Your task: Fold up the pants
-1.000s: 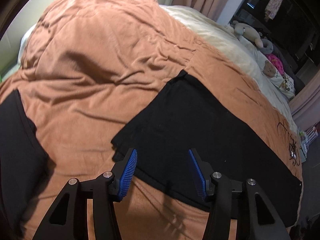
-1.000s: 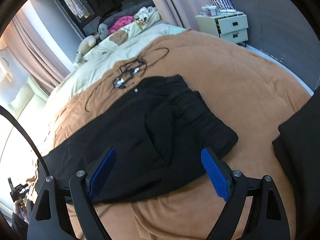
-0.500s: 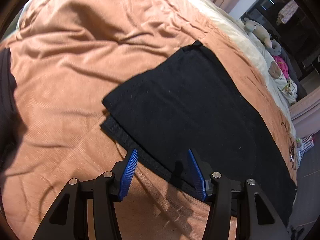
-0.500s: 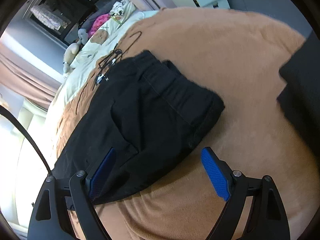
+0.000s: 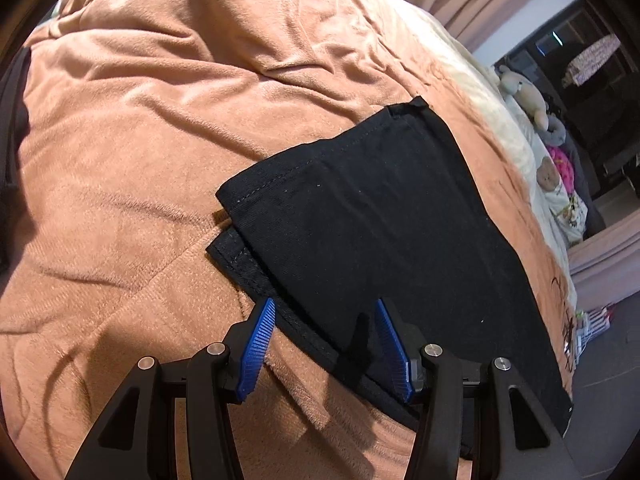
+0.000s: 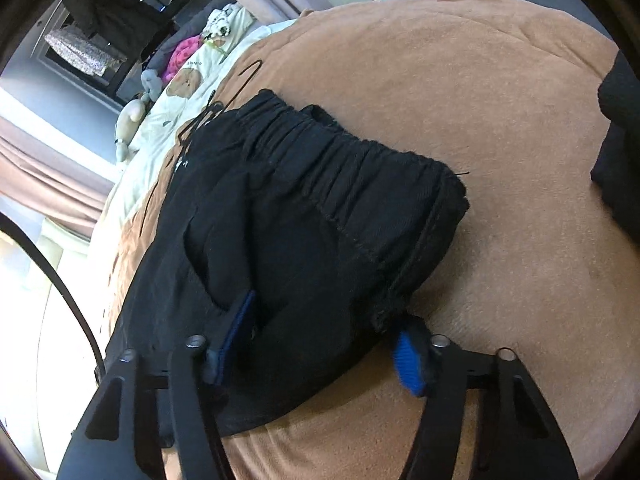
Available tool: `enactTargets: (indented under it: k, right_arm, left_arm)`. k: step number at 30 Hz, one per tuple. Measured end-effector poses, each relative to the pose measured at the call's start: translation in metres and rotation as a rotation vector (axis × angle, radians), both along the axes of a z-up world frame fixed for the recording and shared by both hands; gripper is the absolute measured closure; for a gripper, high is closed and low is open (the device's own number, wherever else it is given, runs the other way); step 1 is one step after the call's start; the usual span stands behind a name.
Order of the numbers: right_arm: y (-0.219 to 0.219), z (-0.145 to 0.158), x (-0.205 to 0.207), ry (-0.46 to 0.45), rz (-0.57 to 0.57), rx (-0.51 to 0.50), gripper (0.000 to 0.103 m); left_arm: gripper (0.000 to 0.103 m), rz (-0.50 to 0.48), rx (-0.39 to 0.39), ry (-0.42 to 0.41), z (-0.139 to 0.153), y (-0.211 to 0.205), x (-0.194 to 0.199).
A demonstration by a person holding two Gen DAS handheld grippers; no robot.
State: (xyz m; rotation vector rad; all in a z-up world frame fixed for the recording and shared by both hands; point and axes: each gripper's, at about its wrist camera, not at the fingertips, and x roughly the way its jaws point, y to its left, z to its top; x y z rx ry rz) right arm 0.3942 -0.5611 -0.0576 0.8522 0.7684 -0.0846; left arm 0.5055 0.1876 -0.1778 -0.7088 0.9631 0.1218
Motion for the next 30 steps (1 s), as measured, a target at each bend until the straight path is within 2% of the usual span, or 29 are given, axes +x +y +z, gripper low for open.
enactTargets:
  k: [6,12,14,17,23,24,25,26,27,30]
  right_arm:
    - [-0.001,-0.002,0.001,-0.021,-0.007,0.019,0.05]
    - [0.0,-0.003,0.01,-0.008,0.004,-0.004,0.05]
    - [-0.002,-0.003,0.01,-0.009,0.0,0.002,0.053]
    - [-0.006,-0.004,0.01,-0.01,0.0,0.01,0.059]
    - [-0.008,-0.005,0.01,-0.016,0.02,0.01,0.06]
    - [-0.009,-0.004,0.01,-0.013,0.017,0.003,0.068]
    - [-0.01,-0.002,0.009,-0.007,-0.001,-0.013,0.084]
    - [-0.013,-0.001,0.006,-0.013,-0.02,-0.007,0.089]
    - [-0.018,0.001,0.002,-0.043,-0.031,0.025,0.093]
    - [-0.02,0.013,-0.003,-0.103,-0.033,0.028,0.097]
  left_arm:
    - [0.056,0.028,0.008,-0.013,0.001,0.002,0.003]
    - [0.058,0.05,0.016,-0.005,0.003,0.001,0.008]
    - [0.059,0.045,0.03,-0.014,0.007,0.0,0.008]
    - [0.068,0.053,0.022,-0.02,0.009,0.002,0.008]
    - [0.068,0.06,0.001,0.014,0.002,0.003,0.015]
    - [0.07,0.061,0.006,0.018,0.001,0.002,0.016]
    - [0.075,0.064,0.022,0.019,0.002,0.001,0.016]
    - [0.092,0.063,0.044,0.026,0.003,-0.001,0.017]
    - [0.097,0.057,0.065,0.034,0.005,-0.002,0.018]
    - [0.099,0.069,0.053,0.041,0.009,-0.002,0.014]
